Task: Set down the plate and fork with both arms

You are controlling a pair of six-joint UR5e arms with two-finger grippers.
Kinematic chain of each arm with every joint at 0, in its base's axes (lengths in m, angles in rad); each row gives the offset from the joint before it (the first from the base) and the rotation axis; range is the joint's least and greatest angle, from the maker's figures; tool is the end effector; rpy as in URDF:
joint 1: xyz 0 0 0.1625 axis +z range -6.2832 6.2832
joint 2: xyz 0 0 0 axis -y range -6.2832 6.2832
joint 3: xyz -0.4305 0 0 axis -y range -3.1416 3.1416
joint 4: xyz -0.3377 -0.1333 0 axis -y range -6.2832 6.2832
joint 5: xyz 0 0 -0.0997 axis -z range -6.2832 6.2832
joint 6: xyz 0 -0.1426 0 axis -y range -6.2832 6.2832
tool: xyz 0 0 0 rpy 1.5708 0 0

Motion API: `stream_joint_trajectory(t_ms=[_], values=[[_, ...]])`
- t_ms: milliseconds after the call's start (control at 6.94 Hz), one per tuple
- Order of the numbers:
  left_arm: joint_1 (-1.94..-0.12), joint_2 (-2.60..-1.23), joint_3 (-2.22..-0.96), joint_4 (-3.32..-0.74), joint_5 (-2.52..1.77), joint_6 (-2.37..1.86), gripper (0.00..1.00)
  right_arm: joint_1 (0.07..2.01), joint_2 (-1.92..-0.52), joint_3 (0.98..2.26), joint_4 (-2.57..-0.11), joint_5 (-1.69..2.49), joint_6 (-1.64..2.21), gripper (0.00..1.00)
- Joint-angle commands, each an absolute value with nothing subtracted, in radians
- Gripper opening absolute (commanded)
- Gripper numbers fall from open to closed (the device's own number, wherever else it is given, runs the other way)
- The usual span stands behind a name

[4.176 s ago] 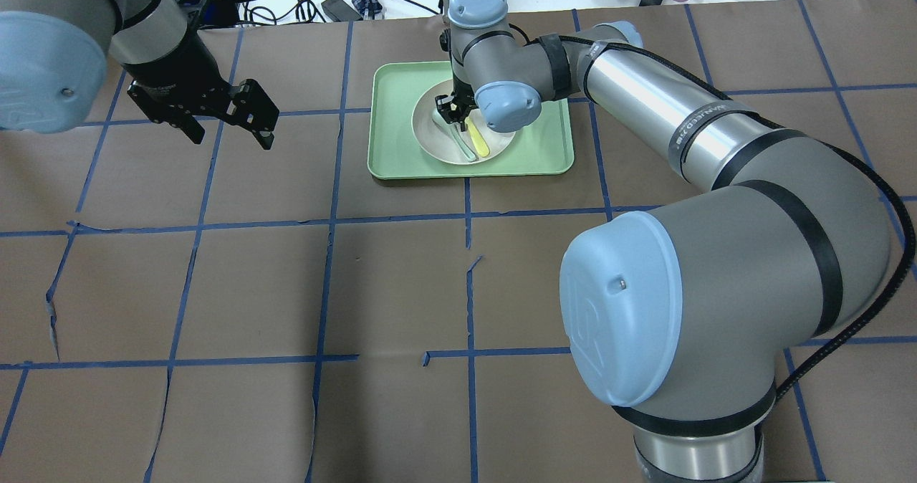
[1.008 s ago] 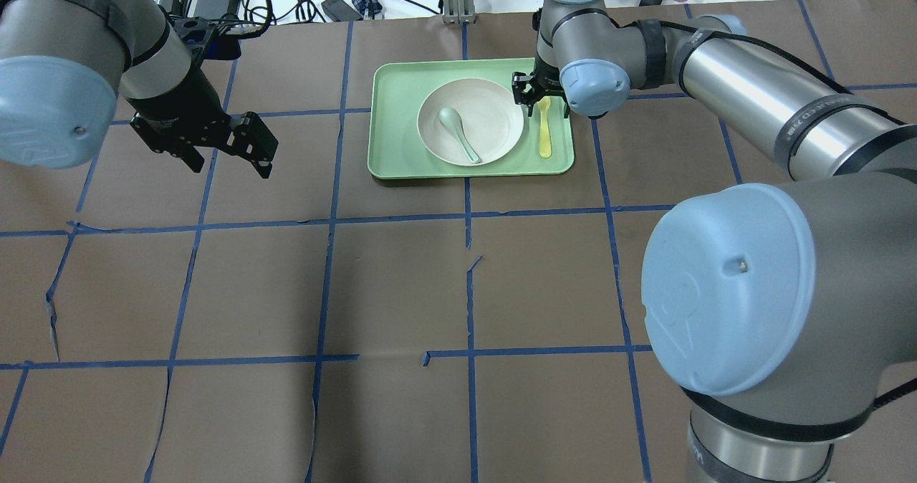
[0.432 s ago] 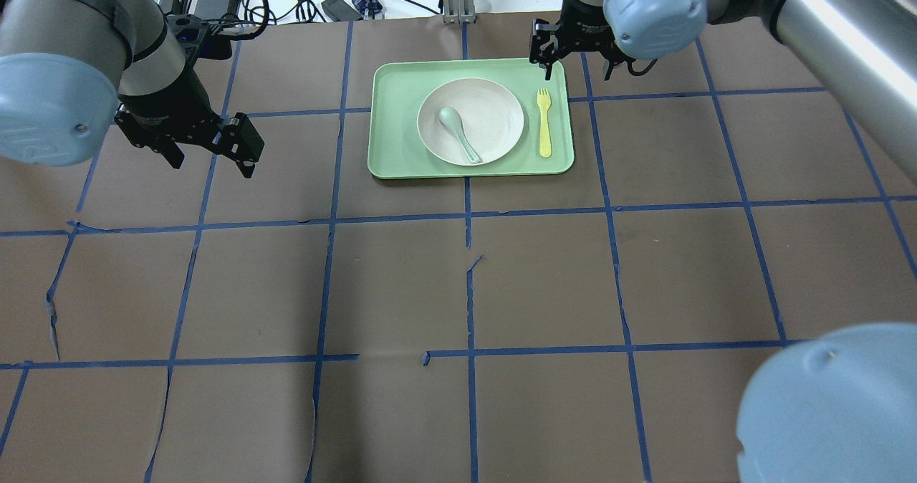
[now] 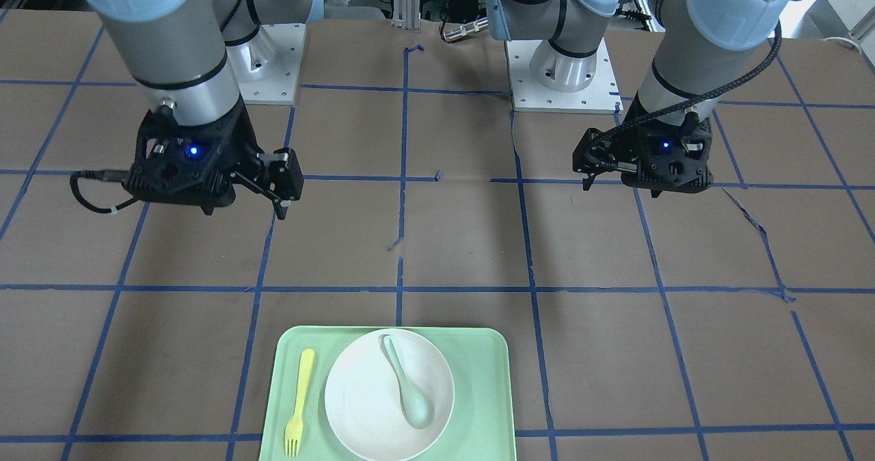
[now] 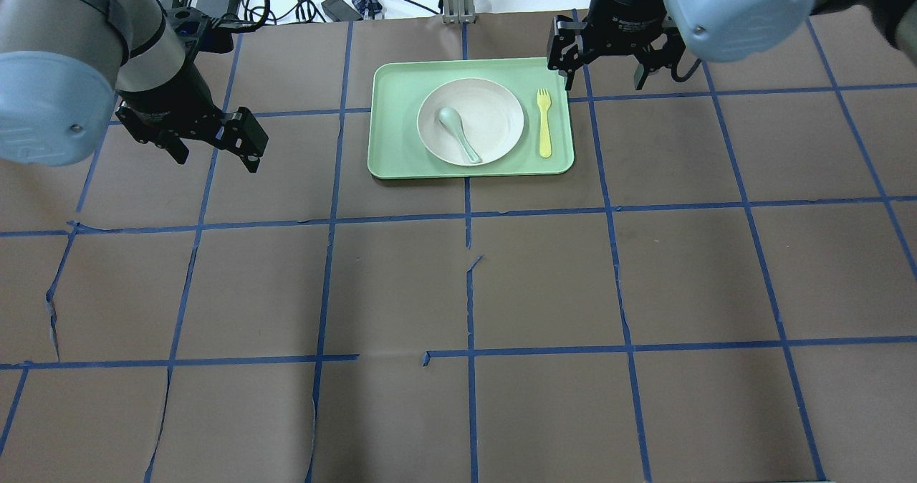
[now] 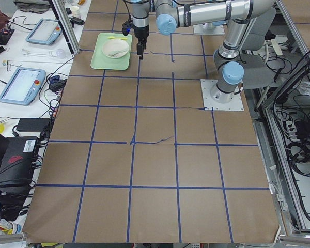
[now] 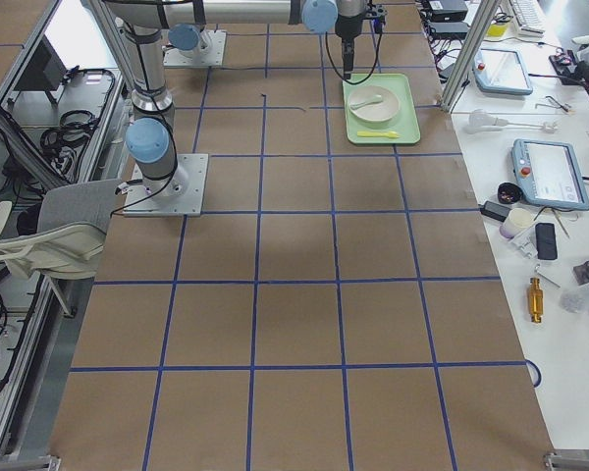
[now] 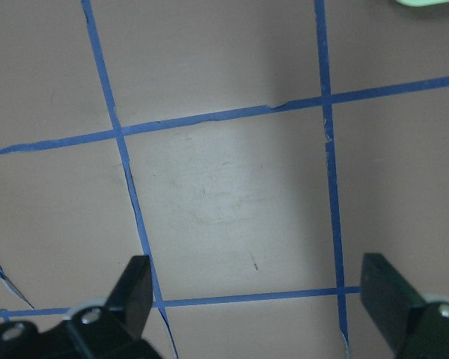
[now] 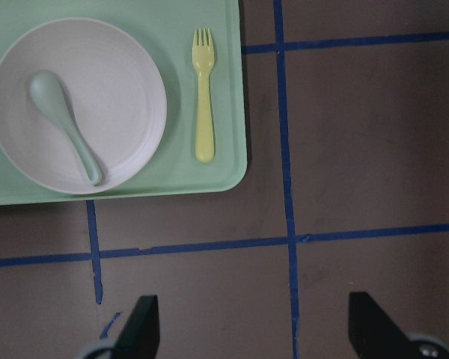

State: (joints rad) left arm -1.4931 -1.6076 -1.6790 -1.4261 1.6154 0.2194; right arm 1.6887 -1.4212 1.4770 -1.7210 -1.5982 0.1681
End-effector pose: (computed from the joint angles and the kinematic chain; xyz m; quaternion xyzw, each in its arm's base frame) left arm -0.0917 -0.4581 0.4014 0.0708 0.9972 0.0035 0.0220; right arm 0.1890 -0.4952 0.4368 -0.0257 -0.9985 0.0487 0.0068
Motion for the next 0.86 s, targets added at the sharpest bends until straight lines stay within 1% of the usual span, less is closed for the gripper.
stream_joint_trajectory(t_ms=[0, 432, 720], values=[[-1.494, -1.594, -1.666, -1.440, 1.602, 0.224, 1.00, 1.686, -1.532, 1.566, -1.694, -1.612, 0.144, 1.00], [-1.499, -1.565, -1.664, -1.451, 1.643, 0.219, 1.00, 1.672, -1.528, 1.545, -1.672, -1.601, 0.140, 1.00], [-1.500, -1.565, -1.664, -1.454, 1.640, 0.219, 1.00, 1.649, -1.523, 1.490, -1.594, -1.598, 0.138, 1.00]])
